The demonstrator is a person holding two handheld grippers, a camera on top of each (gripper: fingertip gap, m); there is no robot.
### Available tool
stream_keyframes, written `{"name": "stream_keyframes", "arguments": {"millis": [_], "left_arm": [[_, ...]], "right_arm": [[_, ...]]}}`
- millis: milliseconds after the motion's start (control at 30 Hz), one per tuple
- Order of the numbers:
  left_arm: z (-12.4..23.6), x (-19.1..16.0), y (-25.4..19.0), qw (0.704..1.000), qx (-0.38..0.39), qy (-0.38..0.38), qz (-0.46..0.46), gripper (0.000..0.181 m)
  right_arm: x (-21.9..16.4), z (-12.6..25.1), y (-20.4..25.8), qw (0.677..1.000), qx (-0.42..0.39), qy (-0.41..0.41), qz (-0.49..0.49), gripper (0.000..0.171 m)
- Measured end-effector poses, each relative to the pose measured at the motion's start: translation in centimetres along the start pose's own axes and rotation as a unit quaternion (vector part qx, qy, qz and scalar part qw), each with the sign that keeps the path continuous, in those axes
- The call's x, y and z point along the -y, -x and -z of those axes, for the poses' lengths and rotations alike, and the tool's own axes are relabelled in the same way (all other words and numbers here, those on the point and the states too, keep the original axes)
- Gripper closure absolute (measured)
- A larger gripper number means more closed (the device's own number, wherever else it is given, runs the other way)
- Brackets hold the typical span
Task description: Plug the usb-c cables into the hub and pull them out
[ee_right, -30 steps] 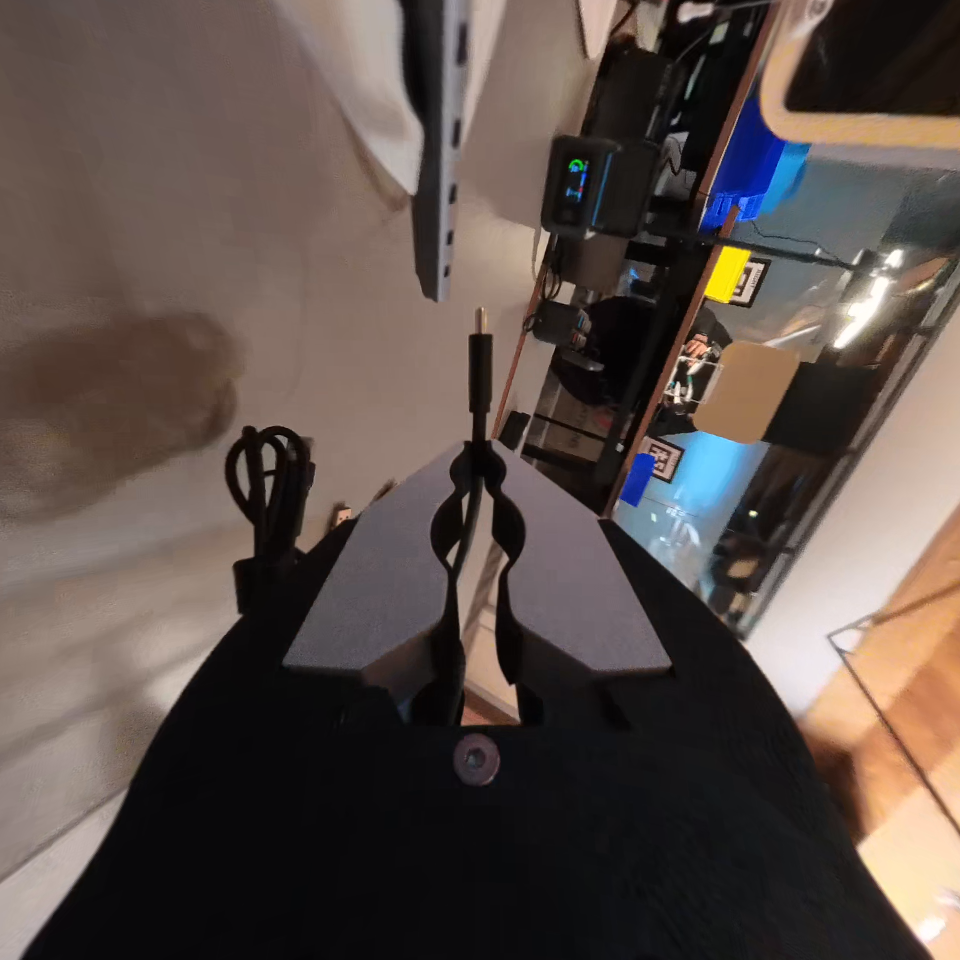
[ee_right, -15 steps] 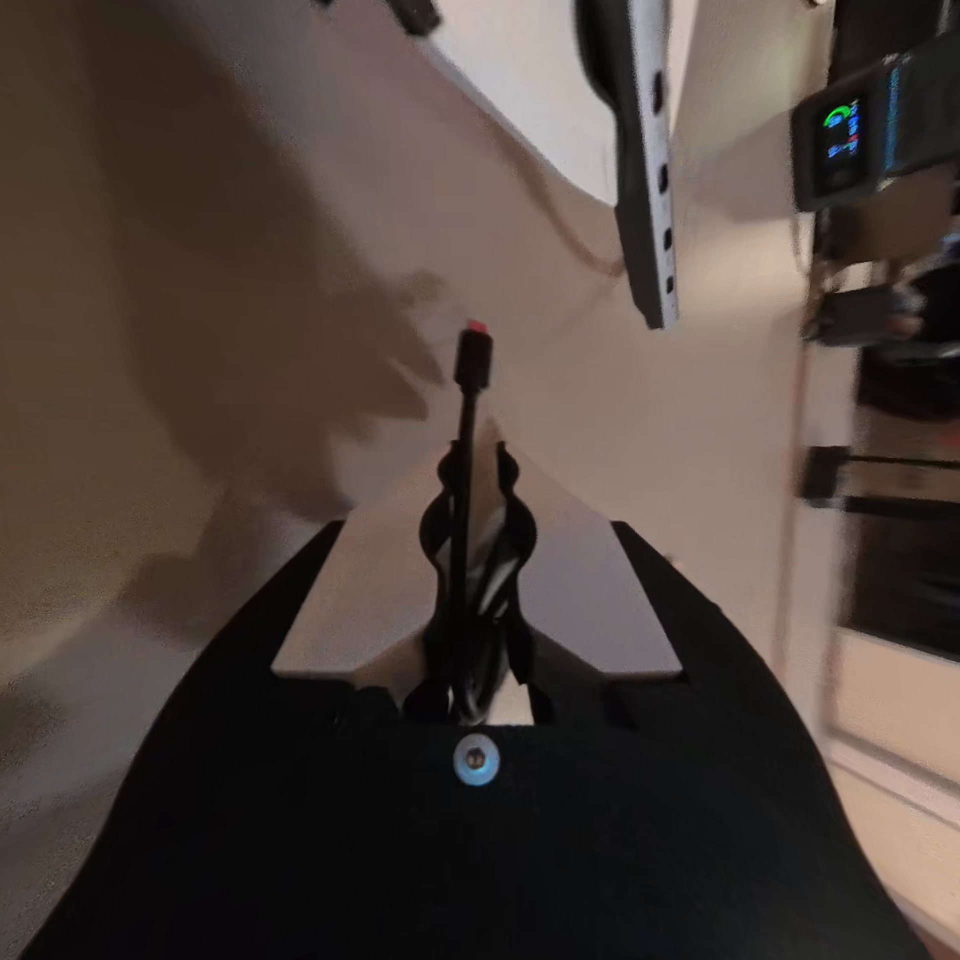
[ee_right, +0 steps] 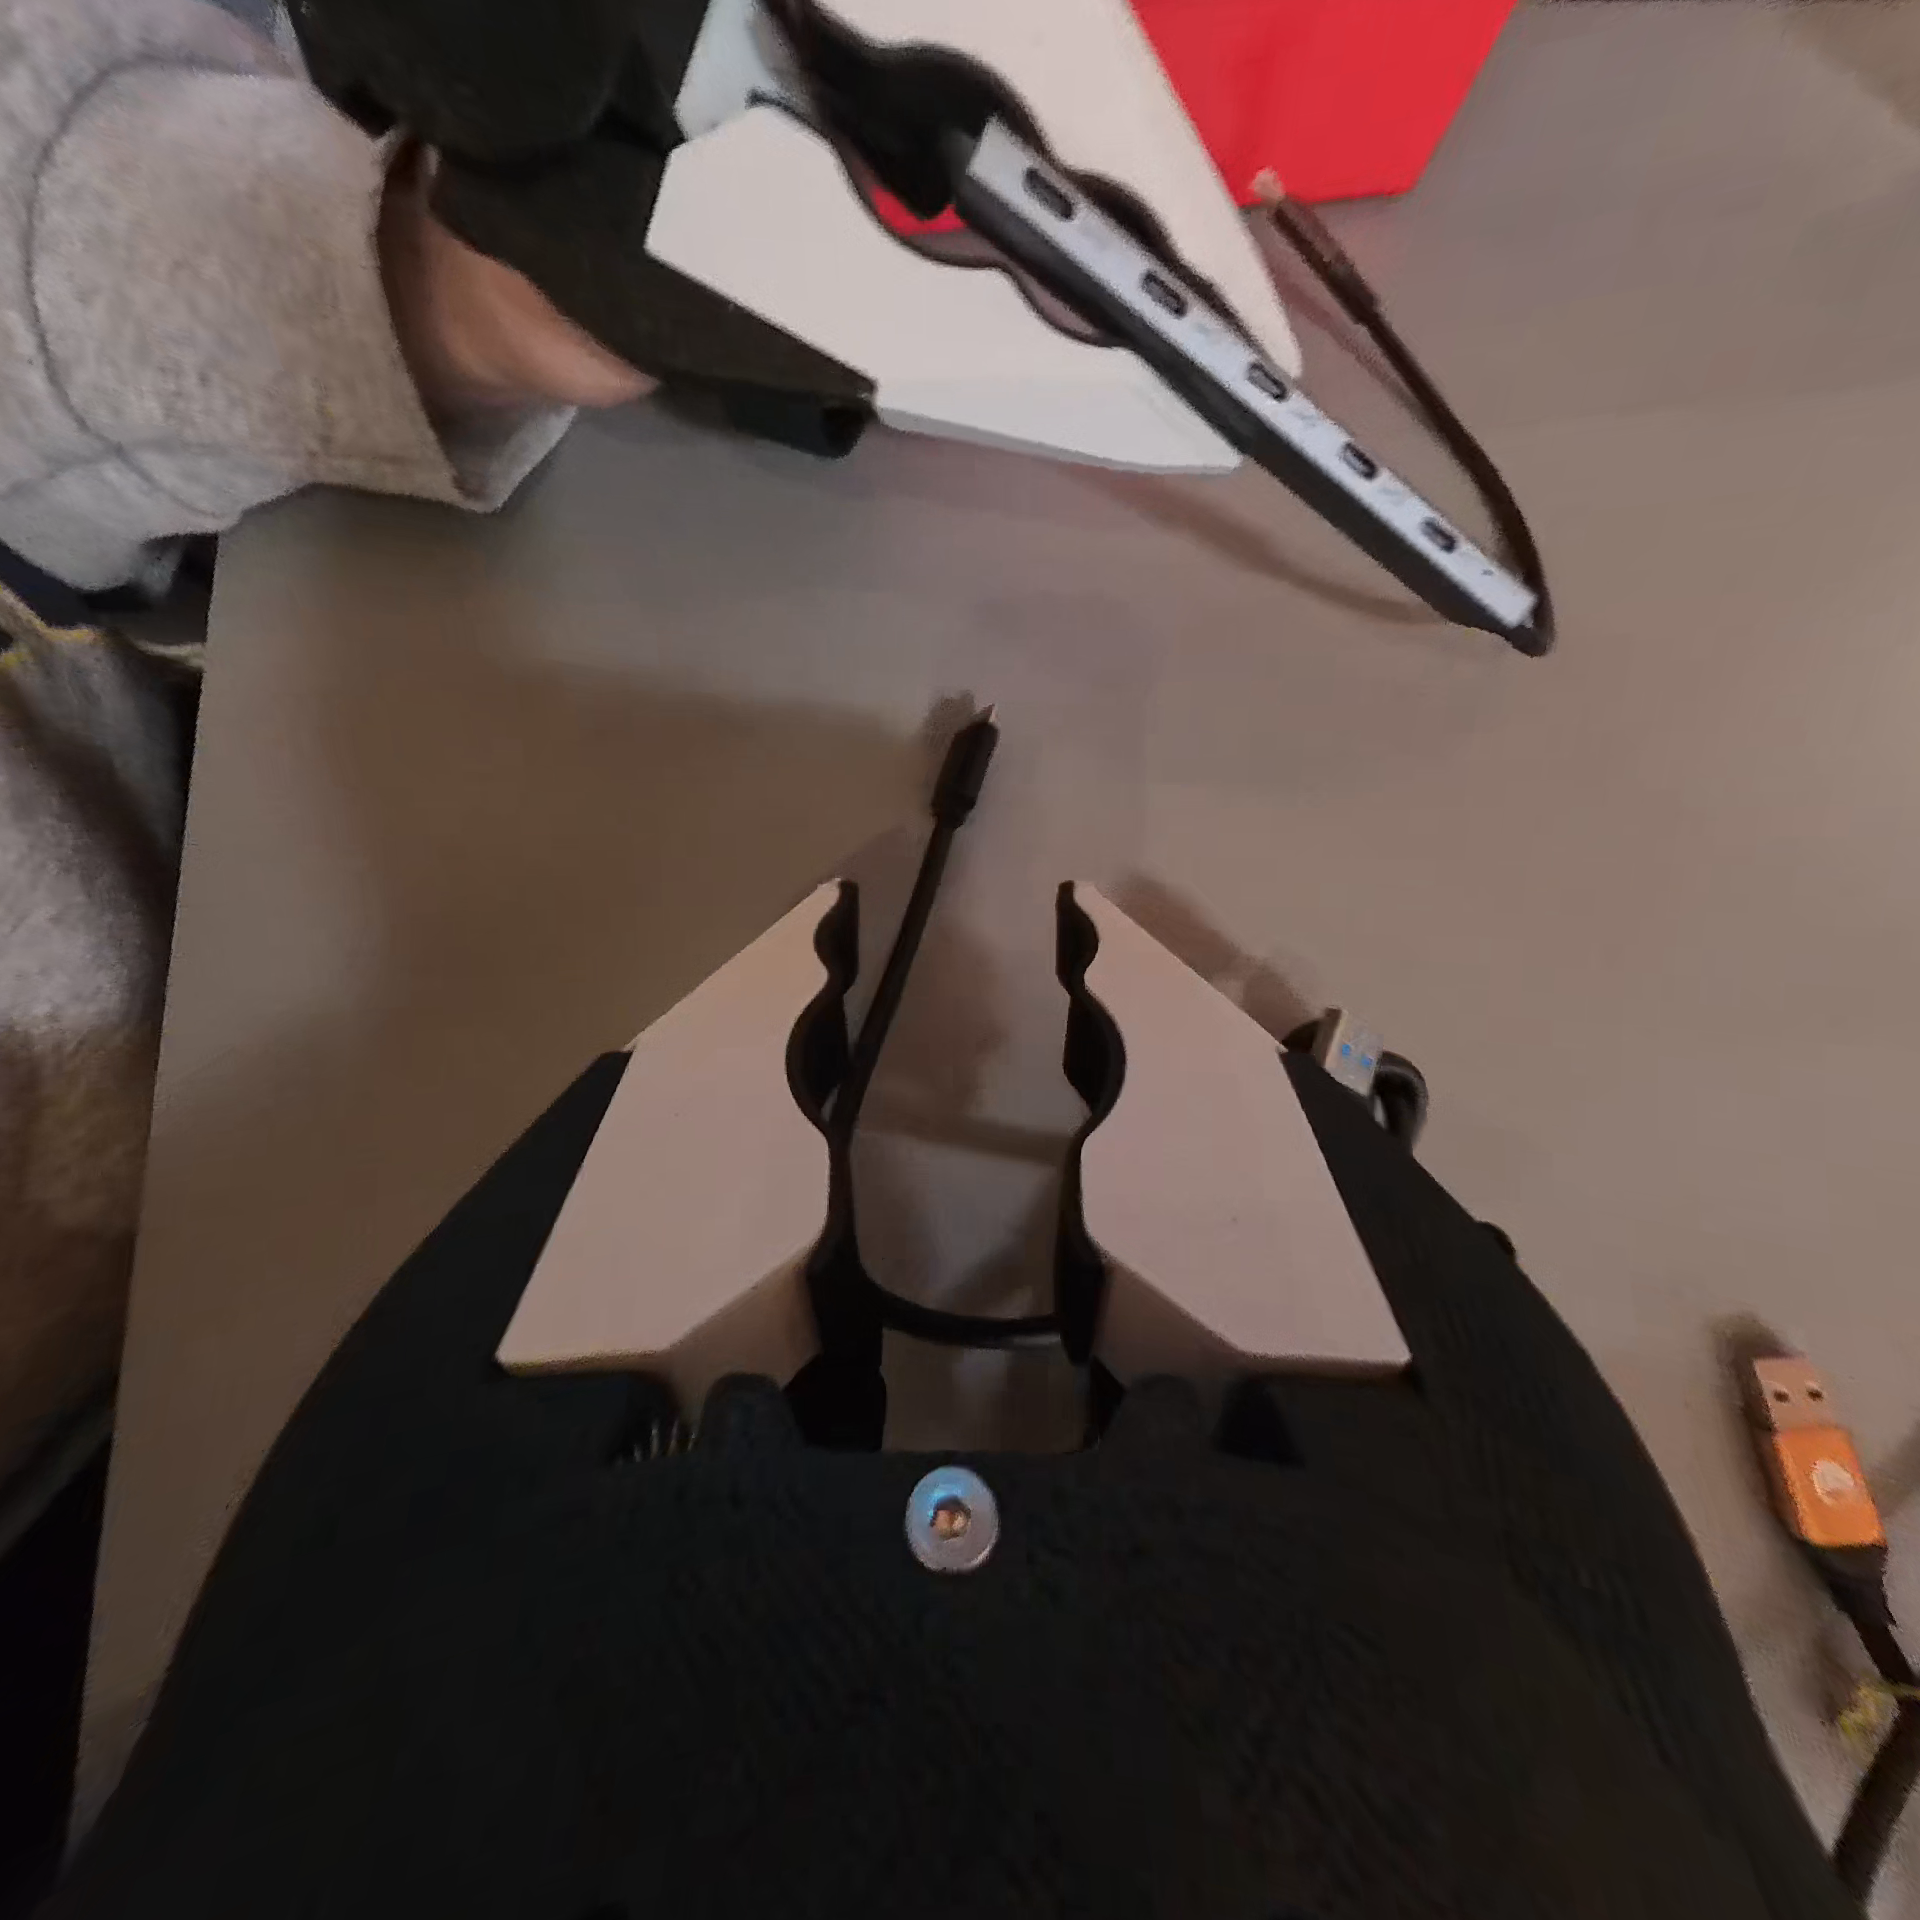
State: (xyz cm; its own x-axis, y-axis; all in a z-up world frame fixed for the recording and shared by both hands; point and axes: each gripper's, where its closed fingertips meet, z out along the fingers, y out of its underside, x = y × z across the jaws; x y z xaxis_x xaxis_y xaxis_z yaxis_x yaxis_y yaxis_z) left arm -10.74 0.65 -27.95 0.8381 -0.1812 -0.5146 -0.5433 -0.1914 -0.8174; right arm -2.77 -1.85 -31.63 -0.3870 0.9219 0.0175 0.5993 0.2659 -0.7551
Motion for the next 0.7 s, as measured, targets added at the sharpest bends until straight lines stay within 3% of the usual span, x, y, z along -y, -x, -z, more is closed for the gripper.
{"name": "stream_keyframes", "arguments": {"millis": [167, 267, 400, 533, 700], "left_arm": [[0.0, -0.1, -0.1, 1.000, -0.003, 0.002, -0.001, 0.173], [0.0, -0.2, -0.3, 1.000, -0.004, 0.002, -0.007, 0.173], [0.0, 0.1, -1.1, 0.997, -0.014, -0.005, -0.071, 0.173], [0.3, 0.9, -2.8, 0.981, -0.019, -0.031, -0.189, 0.173], [0.7, 0.8, -1.9, 0.976, 0.009, -0.027, -0.217, 0.173]], "right_arm": [[-1.2, -1.5, 0.9, 0.997, -0.007, 0.043, 0.063, 0.139], [-0.7, -1.8, 0.4, 0.998, -0.032, 0.025, 0.051, 0.166], [0.3, -0.5, -1.5, 0.993, -0.041, -0.019, -0.107, 0.168], [1.9, 1.8, -2.6, 0.959, -0.004, -0.098, -0.265, 0.170], [2.5, 3.7, -2.7, 0.914, 0.053, -0.153, -0.372, 0.169]]}}
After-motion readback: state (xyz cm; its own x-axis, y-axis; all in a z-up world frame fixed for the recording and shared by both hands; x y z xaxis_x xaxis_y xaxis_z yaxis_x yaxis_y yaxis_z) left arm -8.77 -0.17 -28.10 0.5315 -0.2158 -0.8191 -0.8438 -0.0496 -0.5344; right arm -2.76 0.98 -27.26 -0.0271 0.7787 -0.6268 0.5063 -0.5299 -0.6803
